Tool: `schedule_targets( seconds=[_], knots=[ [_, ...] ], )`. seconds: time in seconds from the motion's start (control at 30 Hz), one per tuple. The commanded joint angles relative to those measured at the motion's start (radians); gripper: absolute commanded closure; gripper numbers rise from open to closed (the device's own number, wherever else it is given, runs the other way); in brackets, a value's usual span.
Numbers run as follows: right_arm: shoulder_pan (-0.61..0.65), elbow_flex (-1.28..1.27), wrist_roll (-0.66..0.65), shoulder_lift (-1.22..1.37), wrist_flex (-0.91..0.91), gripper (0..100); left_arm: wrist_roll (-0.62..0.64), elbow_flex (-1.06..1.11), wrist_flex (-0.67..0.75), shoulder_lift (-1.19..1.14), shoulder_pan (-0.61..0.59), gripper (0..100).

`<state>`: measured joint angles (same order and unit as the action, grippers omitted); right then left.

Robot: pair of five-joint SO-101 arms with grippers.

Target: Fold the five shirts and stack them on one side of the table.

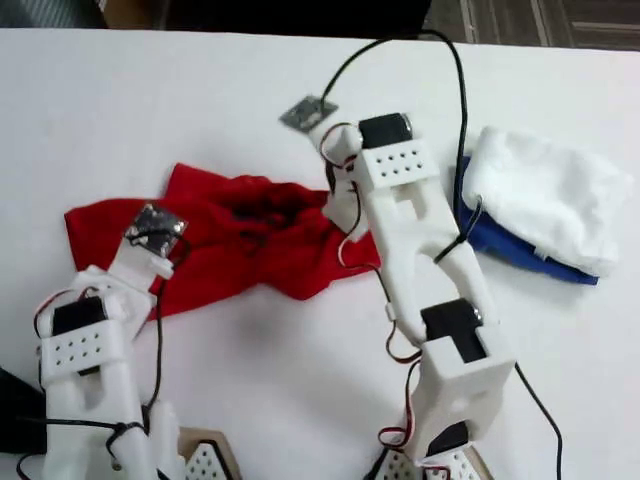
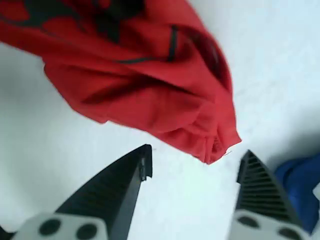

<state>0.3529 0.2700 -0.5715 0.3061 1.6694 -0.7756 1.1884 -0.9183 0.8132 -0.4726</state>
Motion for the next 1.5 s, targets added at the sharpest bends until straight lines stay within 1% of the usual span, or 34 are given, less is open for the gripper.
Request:
schedule_targets(
  seconds=[0.0,0.17,0.33,0.43,0.57,0.73,0.8,0.87,0.93,0.97,1.0,1.17,1.27,1.37,1.47],
  knots=[
    [-0.018,-0.032,-0.058,-0.01,0.035,78.3,-0.011,-0.008,0.034,0.023,-0.003,97],
    [0.021,-0.054,-0.057,0.01,-0.007,78.3,-0.011,-0.008,0.041,0.023,-0.002,97],
    [0.074,-0.084,-0.055,0.082,-0.056,78.5,-0.011,-0.008,0.041,0.023,-0.002,97],
    [0.09,-0.077,0.002,0.137,-0.105,78.4,-0.011,-0.008,0.041,0.023,-0.002,97],
    [0.084,-0.077,0.026,0.191,-0.18,78.4,-0.011,-0.007,0.041,0.023,-0.003,97],
    [0.042,-0.074,0.026,0.214,-0.236,78.6,-0.012,-0.005,0.041,0.023,-0.005,97],
    [0.024,-0.051,0.028,0.214,-0.231,80.1,-0.012,-0.005,0.041,0.023,-0.005,97],
    [0.005,-0.028,0.028,0.213,-0.223,87.1,-0.012,-0.007,0.041,0.023,-0.005,97],
    [-0.008,0.014,0.028,0.208,-0.2,96.8,-0.012,-0.008,0.041,0.023,-0.005,97],
    [-0.016,0.032,0.028,0.202,-0.183,98.7,-0.012,-0.01,0.041,0.023,-0.005,97],
    [-0.024,0.054,0.028,0.191,-0.16,97.1,-0.012,-0.01,0.041,0.023,-0.005,97],
    [-0.044,0.141,0.023,0.084,-0.035,97.8,-0.012,-0.007,0.04,0.023,-0.002,97],
    [-0.041,0.14,0.023,-0.005,0.013,97.8,-0.012,-0.01,0.04,0.023,-0.002,97],
    [-0.041,0.066,0.02,-0.102,0.03,97.8,-0.012,-0.01,0.04,0.023,-0.002,97],
    [-0.039,-0.123,0.018,-0.203,0.025,97.8,-0.011,-0.012,0.037,0.023,-0.002,97]
  ],
)
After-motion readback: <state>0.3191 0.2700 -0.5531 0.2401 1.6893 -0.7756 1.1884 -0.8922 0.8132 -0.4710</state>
